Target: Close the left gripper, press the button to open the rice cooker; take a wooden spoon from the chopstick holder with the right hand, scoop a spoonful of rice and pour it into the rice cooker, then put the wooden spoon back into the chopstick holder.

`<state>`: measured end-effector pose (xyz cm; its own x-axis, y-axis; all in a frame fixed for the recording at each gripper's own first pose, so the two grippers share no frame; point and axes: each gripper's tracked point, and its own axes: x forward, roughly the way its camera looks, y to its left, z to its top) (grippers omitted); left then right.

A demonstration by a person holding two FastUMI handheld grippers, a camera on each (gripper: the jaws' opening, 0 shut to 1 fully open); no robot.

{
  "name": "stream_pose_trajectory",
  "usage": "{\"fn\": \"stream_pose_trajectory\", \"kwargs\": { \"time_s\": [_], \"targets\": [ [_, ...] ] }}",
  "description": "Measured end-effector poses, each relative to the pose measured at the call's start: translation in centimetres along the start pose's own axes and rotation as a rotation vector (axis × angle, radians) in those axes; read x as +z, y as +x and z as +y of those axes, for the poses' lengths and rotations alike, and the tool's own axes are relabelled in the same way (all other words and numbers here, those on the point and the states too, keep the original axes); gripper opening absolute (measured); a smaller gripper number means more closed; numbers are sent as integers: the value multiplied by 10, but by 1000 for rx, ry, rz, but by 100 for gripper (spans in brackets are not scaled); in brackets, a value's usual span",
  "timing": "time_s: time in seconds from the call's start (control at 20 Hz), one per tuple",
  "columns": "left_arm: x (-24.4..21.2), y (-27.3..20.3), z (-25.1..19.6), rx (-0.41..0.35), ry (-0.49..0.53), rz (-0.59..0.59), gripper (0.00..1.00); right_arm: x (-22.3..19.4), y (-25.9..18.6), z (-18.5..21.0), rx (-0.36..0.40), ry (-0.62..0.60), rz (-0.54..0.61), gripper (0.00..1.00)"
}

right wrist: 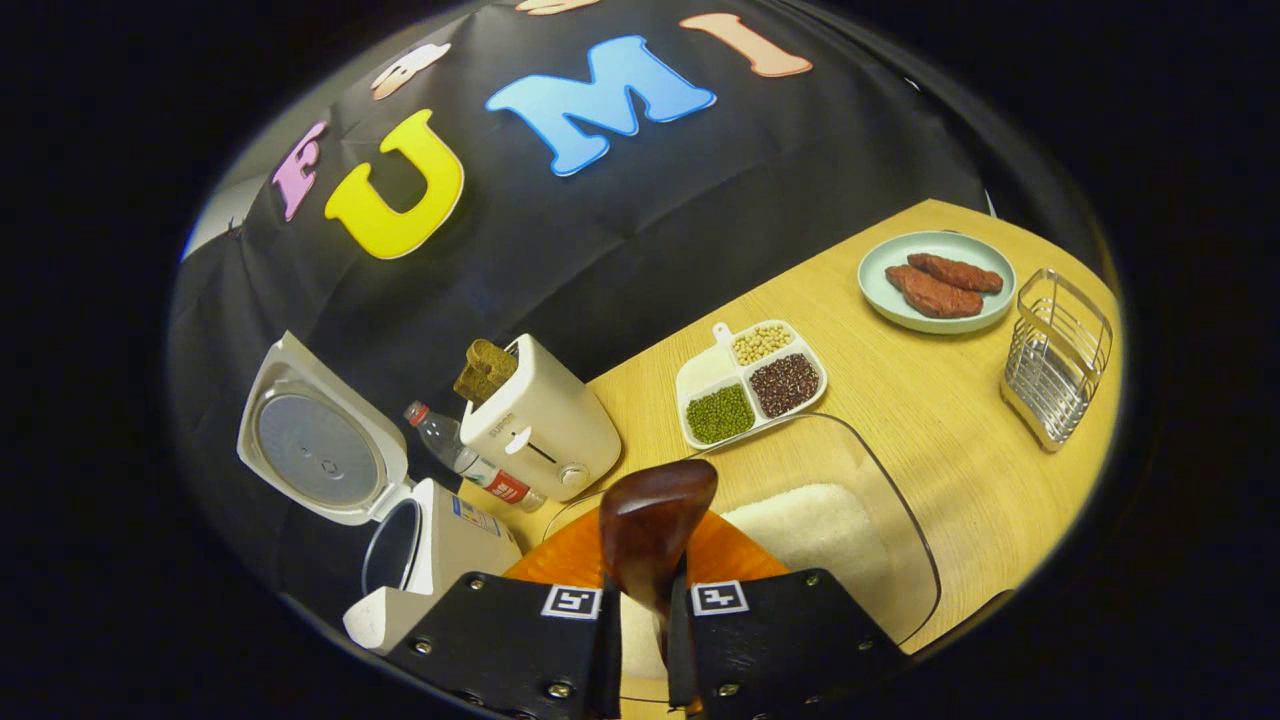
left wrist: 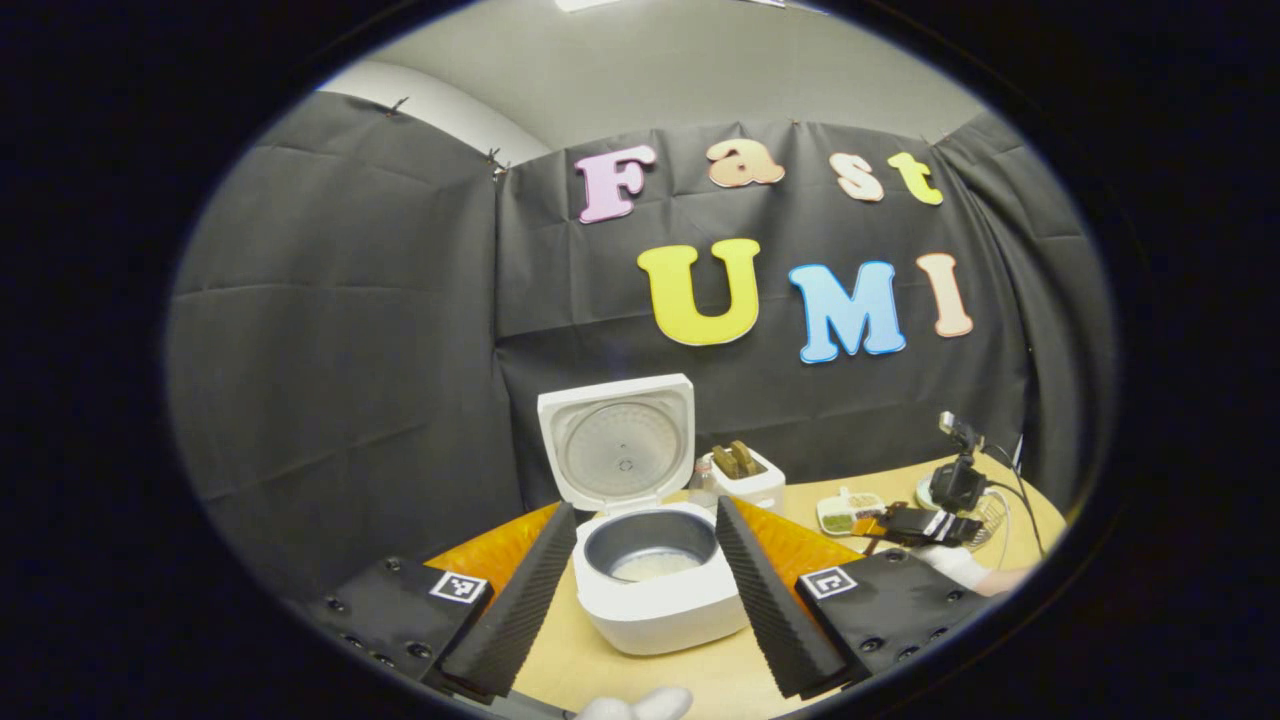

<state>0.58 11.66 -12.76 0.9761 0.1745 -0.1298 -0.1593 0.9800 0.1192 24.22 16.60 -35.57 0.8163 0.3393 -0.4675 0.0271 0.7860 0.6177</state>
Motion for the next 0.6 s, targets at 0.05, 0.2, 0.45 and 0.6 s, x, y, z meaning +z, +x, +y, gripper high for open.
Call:
{"fn": "stream_pose_trajectory", "kwargs": {
  "time_s": [0.05, 0.2, 0.45, 0.6],
  "targets": [
    [-1, 2, -2, -2, 5, -2, 97, 2, 0, -4, 12, 48, 2, 18],
    [2, 3, -4, -6, 9, -4, 100, 8, -1, -13, 29, 141, -4, 18],
    [9, 3, -7, -13, 17, -21, 98, 29, -13, -19, 68, 246, -43, 18],
    [8, 6, -10, -20, 1, -14, 100, 41, -17, -19, 74, 258, -69, 18]
  ]
}}
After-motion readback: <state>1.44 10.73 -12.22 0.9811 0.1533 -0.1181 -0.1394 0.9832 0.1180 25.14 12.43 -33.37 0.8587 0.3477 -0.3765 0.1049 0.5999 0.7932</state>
